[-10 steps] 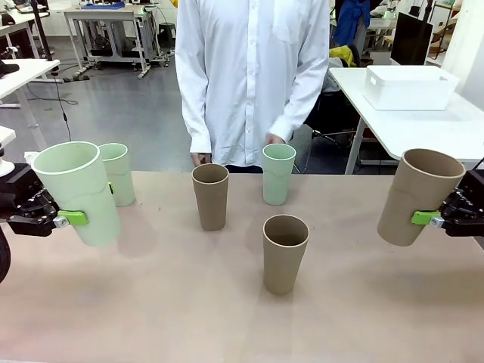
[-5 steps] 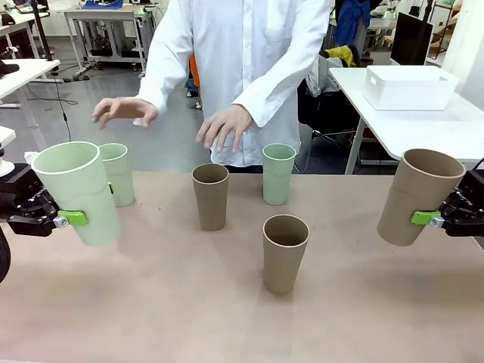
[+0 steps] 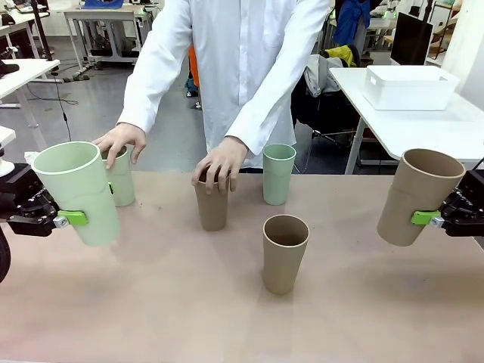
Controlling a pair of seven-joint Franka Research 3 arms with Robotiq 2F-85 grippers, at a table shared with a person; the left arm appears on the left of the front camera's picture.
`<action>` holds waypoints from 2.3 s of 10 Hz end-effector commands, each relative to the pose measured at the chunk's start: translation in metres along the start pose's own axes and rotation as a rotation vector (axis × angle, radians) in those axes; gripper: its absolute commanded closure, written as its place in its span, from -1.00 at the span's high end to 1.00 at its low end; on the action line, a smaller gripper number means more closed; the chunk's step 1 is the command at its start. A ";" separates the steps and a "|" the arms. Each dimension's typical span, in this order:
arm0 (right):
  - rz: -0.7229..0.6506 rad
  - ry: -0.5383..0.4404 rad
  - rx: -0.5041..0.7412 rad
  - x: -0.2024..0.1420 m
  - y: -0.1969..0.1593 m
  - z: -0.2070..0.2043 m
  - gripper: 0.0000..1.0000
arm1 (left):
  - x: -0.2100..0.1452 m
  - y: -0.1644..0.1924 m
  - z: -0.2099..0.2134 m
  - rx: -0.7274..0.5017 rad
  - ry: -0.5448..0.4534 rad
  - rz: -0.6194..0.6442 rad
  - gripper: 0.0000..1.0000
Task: Stack the cups and store them in the basket.
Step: Place the stack of Reusable plastic cups into the Pantry Basket.
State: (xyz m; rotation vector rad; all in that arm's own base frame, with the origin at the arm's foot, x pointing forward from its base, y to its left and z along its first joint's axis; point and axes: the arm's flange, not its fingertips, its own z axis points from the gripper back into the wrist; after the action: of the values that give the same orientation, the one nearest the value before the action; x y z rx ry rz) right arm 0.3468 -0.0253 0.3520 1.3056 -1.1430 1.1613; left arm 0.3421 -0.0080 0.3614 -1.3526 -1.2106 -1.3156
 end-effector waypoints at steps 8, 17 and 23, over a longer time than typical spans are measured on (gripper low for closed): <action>0.008 0.005 -0.008 0.002 -0.001 0.000 0.71 | 0.001 0.000 -0.002 -0.005 -0.002 0.002 0.70; 0.008 0.005 -0.008 0.002 -0.001 0.000 0.71 | 0.001 0.000 -0.002 -0.005 -0.002 0.002 0.70; 0.008 0.005 -0.008 0.002 -0.001 0.000 0.71 | 0.001 0.000 -0.002 -0.005 -0.002 0.002 0.70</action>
State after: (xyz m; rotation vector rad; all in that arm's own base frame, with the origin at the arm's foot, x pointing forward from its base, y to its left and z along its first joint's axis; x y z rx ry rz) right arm 0.3471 -0.0257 0.3513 1.3010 -1.1414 1.1602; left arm 0.3422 -0.0080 0.3606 -1.3500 -1.2075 -1.3155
